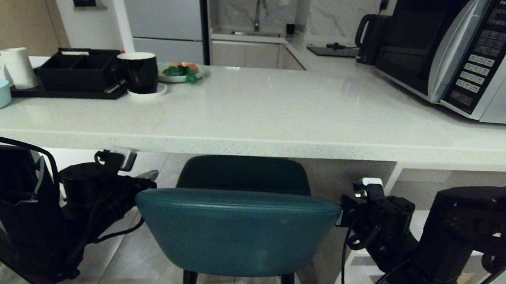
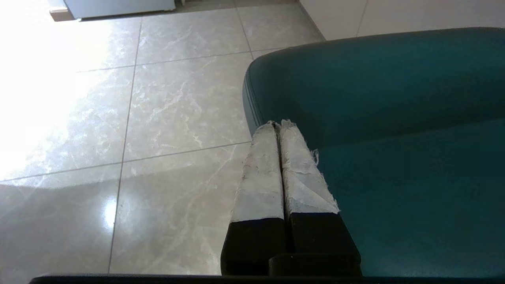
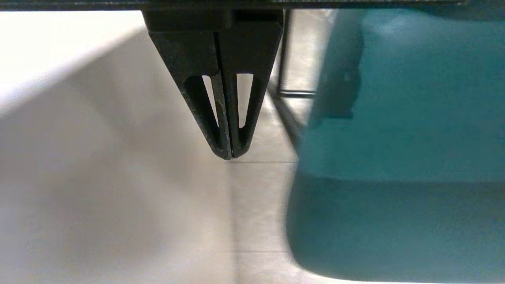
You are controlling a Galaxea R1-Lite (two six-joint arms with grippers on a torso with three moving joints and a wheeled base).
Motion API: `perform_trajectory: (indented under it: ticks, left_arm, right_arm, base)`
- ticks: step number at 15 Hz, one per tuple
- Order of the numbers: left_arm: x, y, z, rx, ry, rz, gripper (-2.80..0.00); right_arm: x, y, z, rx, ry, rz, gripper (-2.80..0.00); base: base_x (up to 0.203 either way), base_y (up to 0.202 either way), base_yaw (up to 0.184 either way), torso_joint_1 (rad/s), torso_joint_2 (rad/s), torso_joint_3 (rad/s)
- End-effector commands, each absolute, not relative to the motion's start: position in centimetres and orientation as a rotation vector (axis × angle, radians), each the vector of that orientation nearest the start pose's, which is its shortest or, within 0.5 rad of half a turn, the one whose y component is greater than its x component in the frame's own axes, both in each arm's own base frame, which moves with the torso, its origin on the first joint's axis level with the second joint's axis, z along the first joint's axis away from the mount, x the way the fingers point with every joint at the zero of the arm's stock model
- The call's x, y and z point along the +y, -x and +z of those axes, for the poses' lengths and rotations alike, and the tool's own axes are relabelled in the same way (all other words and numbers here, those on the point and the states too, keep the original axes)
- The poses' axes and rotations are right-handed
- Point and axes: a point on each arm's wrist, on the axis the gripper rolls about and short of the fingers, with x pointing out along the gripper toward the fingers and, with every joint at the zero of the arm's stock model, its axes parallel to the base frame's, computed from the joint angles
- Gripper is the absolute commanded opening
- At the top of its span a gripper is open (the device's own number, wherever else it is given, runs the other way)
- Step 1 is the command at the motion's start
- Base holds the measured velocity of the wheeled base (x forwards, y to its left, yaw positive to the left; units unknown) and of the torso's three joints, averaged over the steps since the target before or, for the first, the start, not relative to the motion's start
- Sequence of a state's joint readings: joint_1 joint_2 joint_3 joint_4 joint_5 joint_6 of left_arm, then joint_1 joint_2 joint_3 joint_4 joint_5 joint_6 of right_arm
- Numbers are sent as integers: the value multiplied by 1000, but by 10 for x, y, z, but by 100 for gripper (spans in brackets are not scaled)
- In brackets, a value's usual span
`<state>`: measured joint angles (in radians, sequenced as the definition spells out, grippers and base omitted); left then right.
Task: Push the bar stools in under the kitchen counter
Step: Pull the blue chair out from under the dining table
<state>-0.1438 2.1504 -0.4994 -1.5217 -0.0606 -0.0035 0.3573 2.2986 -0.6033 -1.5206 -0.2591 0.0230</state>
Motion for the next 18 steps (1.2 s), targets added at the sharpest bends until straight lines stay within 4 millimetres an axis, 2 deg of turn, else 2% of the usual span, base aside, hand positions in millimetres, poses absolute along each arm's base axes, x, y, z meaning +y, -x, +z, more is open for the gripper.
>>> perform_trajectory:
  ticks: [1, 8, 12, 18]
  left_arm:
    - [-48, -324, 57, 126, -1, -204, -280]
    - [-52, -325, 53, 137, -2, -213, -280]
    - [-51, -323, 54, 137, 4, -214, -280]
    - [-53, -319, 53, 148, 3, -221, -280]
  right_arm:
    - [126, -338, 23, 145, 22, 110, -280]
    - [148, -359, 36, 36, -11, 147, -280]
    - [160, -332, 32, 99, 10, 199, -280]
    - [157, -331, 33, 100, 10, 187, -280]
  base:
    - [0, 0, 0, 0, 0, 0]
    - [0, 0, 0, 0, 0, 0]
    - [0, 0, 0, 0, 0, 0]
    - [0, 0, 0, 0, 0, 0]
